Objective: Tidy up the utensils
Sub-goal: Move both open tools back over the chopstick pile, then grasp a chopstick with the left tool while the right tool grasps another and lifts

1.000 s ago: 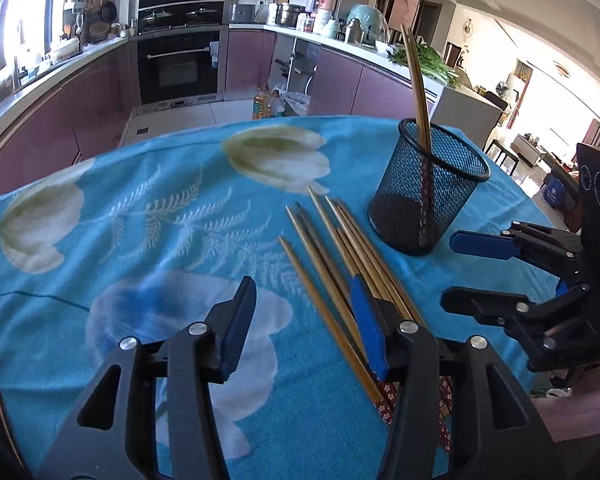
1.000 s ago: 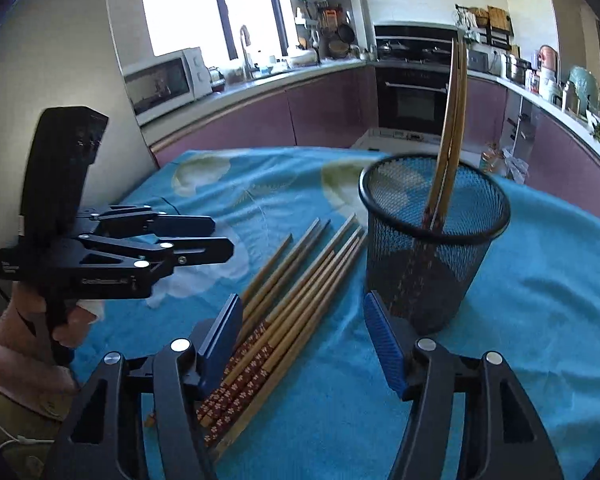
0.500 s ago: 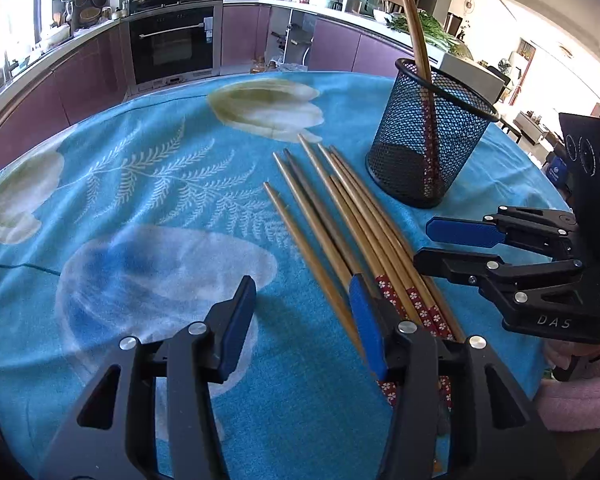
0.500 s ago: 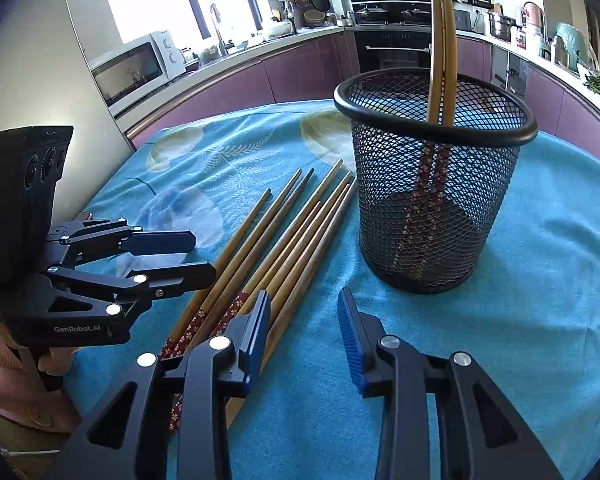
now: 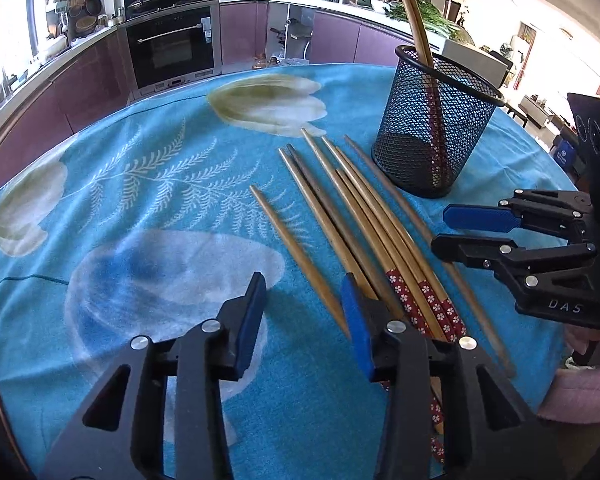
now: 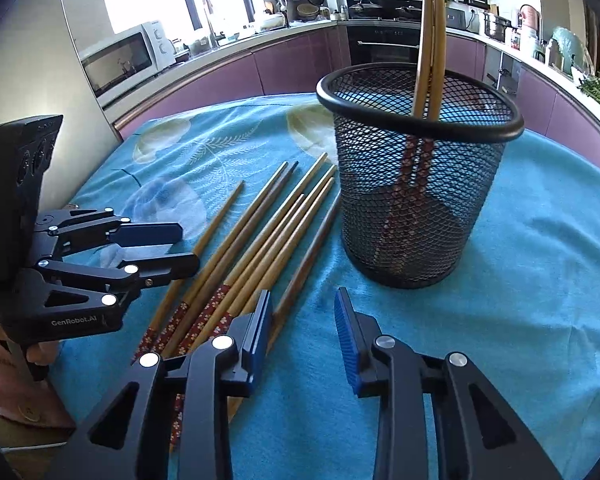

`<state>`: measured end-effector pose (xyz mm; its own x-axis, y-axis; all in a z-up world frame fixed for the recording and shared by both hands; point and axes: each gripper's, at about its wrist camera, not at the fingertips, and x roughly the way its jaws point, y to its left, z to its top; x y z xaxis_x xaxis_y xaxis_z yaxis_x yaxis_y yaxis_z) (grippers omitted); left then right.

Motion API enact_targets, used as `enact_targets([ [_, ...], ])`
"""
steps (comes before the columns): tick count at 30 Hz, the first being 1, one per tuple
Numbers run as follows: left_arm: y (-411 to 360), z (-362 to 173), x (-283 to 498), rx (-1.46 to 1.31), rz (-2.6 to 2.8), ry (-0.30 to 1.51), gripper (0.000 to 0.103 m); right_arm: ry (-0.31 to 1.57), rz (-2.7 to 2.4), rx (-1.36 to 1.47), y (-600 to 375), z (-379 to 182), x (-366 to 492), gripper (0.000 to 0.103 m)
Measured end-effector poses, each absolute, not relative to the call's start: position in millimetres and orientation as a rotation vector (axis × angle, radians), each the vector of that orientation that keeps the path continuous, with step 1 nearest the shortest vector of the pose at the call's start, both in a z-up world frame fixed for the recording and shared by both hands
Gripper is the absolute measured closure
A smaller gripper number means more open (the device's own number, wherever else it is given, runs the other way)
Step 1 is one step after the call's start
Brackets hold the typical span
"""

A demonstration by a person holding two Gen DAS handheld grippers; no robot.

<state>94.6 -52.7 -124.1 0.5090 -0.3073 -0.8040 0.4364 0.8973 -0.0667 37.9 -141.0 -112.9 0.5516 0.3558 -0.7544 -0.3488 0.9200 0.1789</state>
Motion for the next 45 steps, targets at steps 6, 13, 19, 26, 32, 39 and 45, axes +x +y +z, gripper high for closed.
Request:
enact_targets([
  [6, -53.5, -125.6, 100.4, 0.146, -0.444, 0.934, 0.069, 0.892, 0.401, -0.003, -134.6, -115.8, 47.0, 0.073],
  [13, -48.2, -126.0, 106.0, 0.089, -0.429, 0.94, 0.087, 0.89, 0.39, 0.046, -138.0, -118.1, 55.8, 0.087],
  [19, -43.6, -124.4, 102.5, 0.047, -0.421, 0.934, 0.093, 0.89, 0.402, 0.129, -148.2, -118.9, 53.9, 0.096],
  [26, -42.7, -119.2, 96.8, 0.035, -0.431, 0.919, 0.102, 0.857, 0.429, 0.156, -155.3, -109.5, 46.8, 0.098],
  [32, -43.3, -126.2, 95.5, 0.067, -0.409, 0.939, 0.09, 0.877, 0.471, 0.13, -148.0, -111.8, 45.0, 0.098],
  [39, -46.5, -125.2, 96.2, 0.04, -0.452, 0.941, 0.064, 0.901, 0.469, 0.109, -143.6, -118.8, 47.0, 0.095],
  [45, -55.3, -125.4, 98.9, 0.074, -0.459, 0.944, 0.066, 0.9, 0.467, 0.092, -139.8, -119.9, 49.6, 0.095],
])
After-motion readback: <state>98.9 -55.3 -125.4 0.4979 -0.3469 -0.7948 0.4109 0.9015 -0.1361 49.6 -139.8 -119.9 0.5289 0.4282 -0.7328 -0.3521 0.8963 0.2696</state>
